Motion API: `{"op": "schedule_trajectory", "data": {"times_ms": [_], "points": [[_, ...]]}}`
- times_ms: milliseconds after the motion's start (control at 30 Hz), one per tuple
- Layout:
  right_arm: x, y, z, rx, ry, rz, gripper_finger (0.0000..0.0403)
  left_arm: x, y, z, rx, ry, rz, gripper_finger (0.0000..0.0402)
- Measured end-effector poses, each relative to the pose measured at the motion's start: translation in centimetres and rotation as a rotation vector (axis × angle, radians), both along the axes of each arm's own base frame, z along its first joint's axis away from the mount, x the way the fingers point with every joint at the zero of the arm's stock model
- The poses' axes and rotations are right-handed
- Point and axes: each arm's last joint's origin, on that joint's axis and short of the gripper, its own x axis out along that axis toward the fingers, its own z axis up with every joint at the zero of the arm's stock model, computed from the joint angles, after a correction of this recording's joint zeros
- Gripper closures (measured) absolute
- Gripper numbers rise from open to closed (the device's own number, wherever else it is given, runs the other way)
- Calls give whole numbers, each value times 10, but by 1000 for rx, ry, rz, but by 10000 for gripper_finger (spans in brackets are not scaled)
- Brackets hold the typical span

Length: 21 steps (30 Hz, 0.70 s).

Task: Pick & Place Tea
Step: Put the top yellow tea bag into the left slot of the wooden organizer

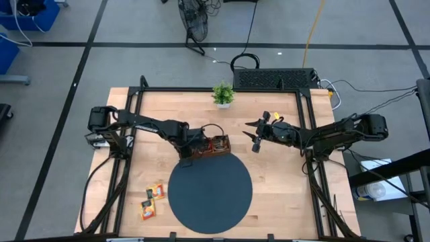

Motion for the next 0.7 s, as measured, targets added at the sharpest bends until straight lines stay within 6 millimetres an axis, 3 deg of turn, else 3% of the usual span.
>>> {"op": "schedule_trajectory", "data": {"times_ms": [233,500,700], "points": [[0,0,1,4,-11,-1,243,-2,7,-3,127,10,55,401],[0,0,1,12,-14,-4,243,5,-1,8,370,38,-3,400],[0,0,1,12,-14,-4,243,5,-4,10,433,45,20,399]]}}
